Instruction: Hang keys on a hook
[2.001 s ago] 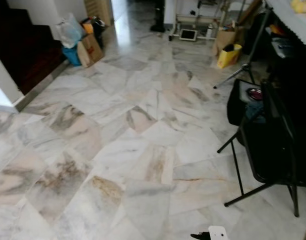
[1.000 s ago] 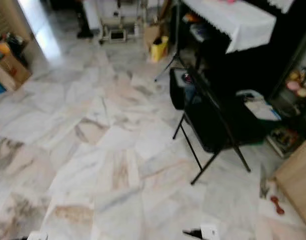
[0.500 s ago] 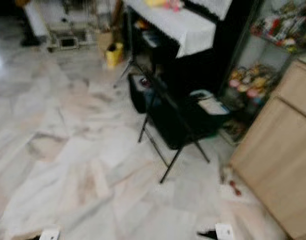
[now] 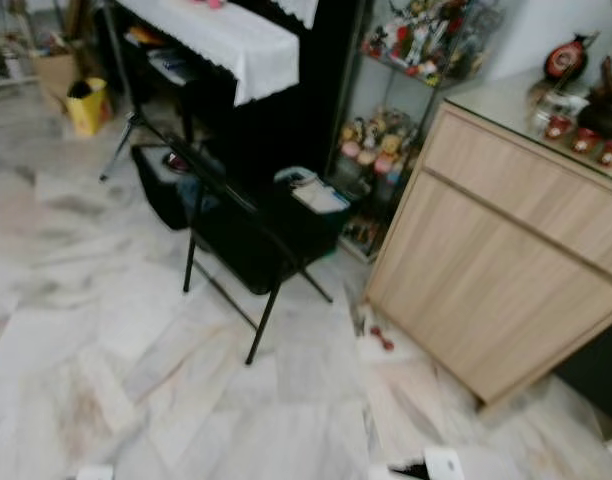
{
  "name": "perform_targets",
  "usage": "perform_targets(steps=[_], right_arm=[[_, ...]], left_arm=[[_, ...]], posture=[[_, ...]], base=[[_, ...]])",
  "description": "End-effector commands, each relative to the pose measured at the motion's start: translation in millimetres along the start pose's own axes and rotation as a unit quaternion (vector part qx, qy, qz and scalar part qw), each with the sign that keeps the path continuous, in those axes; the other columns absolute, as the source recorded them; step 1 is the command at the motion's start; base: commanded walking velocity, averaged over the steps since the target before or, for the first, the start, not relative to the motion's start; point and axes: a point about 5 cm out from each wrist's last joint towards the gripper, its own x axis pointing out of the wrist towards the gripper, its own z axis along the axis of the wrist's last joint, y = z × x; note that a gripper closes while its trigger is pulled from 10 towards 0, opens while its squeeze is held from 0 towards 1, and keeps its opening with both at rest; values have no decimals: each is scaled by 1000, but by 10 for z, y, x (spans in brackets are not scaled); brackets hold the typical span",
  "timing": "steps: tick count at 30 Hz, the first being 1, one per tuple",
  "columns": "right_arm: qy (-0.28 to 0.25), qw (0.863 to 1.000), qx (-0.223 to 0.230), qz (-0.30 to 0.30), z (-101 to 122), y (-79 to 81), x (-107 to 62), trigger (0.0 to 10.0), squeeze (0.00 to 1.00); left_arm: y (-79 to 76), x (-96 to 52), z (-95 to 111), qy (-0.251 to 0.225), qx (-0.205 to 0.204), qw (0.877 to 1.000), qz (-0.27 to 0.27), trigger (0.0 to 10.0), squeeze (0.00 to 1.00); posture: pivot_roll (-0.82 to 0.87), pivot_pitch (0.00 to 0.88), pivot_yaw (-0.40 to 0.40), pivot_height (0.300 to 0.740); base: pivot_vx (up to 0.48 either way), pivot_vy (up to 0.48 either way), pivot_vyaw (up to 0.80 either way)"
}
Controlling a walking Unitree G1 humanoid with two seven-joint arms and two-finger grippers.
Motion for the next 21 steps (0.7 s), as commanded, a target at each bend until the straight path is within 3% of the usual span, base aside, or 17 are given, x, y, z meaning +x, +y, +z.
perform_targets(steps=[1,8,15,21], right_arm=[[-4,1000,6,-3,7,-6,-1,10000,0],[-6,999,43,1,-33,116,25,10000,0],[-2,999,40,4,-59,139,26,10000,0],[-1,999,41,5,-73,138,24,10000,0]], left_arm=[[10,-10,-63,19,21,1000,-2,10000,0],[122,-29,-61,21,48,999,6,10000,0],[141,-35,-62,19,71,997,4,10000,0],[137,-39,-93,27,60,998,3,10000,0]], posture=[[12,0,-40,740],[-22,0,40,740],[-17,0,53,740],[-16,0,46,740]], base=[[0,0,-750],[0,0,-750],[0,-45,-750],[0,-106,-750]])
